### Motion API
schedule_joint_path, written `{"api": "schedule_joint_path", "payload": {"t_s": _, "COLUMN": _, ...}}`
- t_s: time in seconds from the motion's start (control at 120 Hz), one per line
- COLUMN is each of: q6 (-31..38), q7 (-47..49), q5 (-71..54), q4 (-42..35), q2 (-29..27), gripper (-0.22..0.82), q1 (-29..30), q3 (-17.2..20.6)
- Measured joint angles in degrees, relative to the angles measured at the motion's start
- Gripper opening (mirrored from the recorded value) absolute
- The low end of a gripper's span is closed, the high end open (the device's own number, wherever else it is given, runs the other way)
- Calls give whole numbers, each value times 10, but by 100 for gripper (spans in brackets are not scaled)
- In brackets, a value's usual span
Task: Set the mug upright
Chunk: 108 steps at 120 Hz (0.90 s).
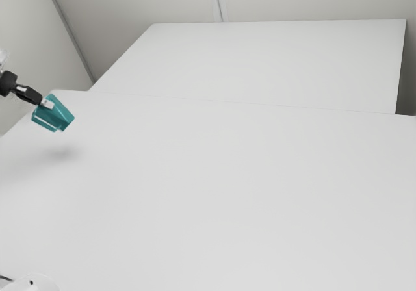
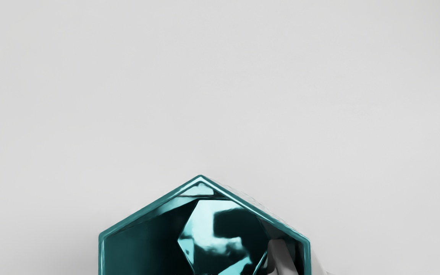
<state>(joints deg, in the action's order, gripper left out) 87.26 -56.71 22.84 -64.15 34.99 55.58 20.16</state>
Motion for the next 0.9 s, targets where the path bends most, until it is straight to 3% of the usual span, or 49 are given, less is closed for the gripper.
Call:
{"api": "schedule_joint_path", "payload": {"t_s": 0.108, "q6": 15, "q7": 6, "q5": -25, "q4": -52, "q2": -68, "gripper": -17, "q1": -189, "q3": -173}}
{"api": "schedule_joint_path", "payload": {"t_s": 0.208, "q6": 51, "q7": 16, "q5": -38, "q4": -127, "q2": -112, "gripper": -17, "q1": -323, "q3": -270}}
{"api": "schedule_joint_path", "payload": {"t_s": 0.258, "q6": 79, "q7": 21, "q5": -42, "q4": -185, "q2": -141, "gripper": -17, "q1": -374, "q3": -298}}
{"api": "schedule_joint_path", "payload": {"t_s": 0.483, "q6": 217, "q7": 75, "q5": -77, "q4": -348, "q2": -219, "gripper": -17, "q1": -505, "q3": -332}}
{"api": "schedule_joint_path", "payload": {"t_s": 0.733, "q6": 356, "q7": 170, "q5": -146, "q4": -489, "q2": -288, "gripper": -17, "q1": -547, "q3": -328}}
{"api": "schedule_joint_path", "payload": {"t_s": 0.9, "q6": 437, "q7": 231, "q5": -177, "q4": -562, "q2": -306, "gripper": -17, "q1": -564, "q3": -327}}
